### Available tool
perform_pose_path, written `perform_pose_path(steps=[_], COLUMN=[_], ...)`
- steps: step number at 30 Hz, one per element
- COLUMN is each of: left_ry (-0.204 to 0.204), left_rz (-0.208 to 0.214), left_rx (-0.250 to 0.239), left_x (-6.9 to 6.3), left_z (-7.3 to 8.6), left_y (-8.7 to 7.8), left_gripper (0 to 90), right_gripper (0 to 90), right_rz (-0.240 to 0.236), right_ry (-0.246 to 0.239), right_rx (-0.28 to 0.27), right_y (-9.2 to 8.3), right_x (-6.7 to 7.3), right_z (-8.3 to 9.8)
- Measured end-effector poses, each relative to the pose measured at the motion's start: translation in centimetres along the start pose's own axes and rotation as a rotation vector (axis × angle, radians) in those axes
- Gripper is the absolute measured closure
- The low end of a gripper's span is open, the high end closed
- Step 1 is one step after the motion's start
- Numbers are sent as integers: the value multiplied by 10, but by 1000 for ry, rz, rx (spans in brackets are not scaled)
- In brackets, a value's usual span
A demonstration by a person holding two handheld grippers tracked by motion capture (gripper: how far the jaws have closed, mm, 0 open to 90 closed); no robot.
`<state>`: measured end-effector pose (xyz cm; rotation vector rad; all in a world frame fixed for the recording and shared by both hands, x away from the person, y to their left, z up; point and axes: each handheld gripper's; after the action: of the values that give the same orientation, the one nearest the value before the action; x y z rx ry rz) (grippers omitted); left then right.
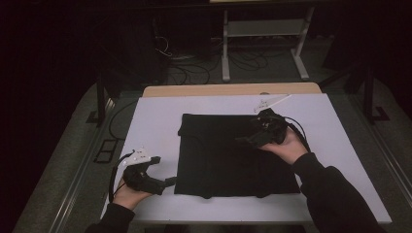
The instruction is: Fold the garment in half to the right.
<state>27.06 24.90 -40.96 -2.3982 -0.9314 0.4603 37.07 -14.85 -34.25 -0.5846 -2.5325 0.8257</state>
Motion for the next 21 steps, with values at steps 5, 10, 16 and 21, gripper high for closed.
perform_pose_path(steps=[5, 10, 16, 21], left_ry=[3, 27, 54, 57], left_rz=[-8, 12, 37, 61], left_rx=[17, 57, 79, 101], left_x=[3, 3, -1, -3], left_z=[3, 8, 11, 14], left_y=[1, 7, 12, 16], left_gripper=[0, 0, 0, 0], right_gripper=[0, 0, 0, 0], right_rz=[5, 11, 10, 15], right_ry=[-17, -25, -23, -13], right_rx=[11, 19, 23, 30], right_y=[8, 18, 29, 43], right_x=[-1, -4, -8, -14], right_z=[-12, -22, -31, -39])
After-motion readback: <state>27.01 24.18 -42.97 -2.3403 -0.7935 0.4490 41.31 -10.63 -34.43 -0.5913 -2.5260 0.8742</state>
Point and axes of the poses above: each handheld gripper's, and its own axes: y roughly forward along the jaws, z roughly out of its underside, x roughly to its left, and after that the axes turned 5 degrees about -z, right-handed
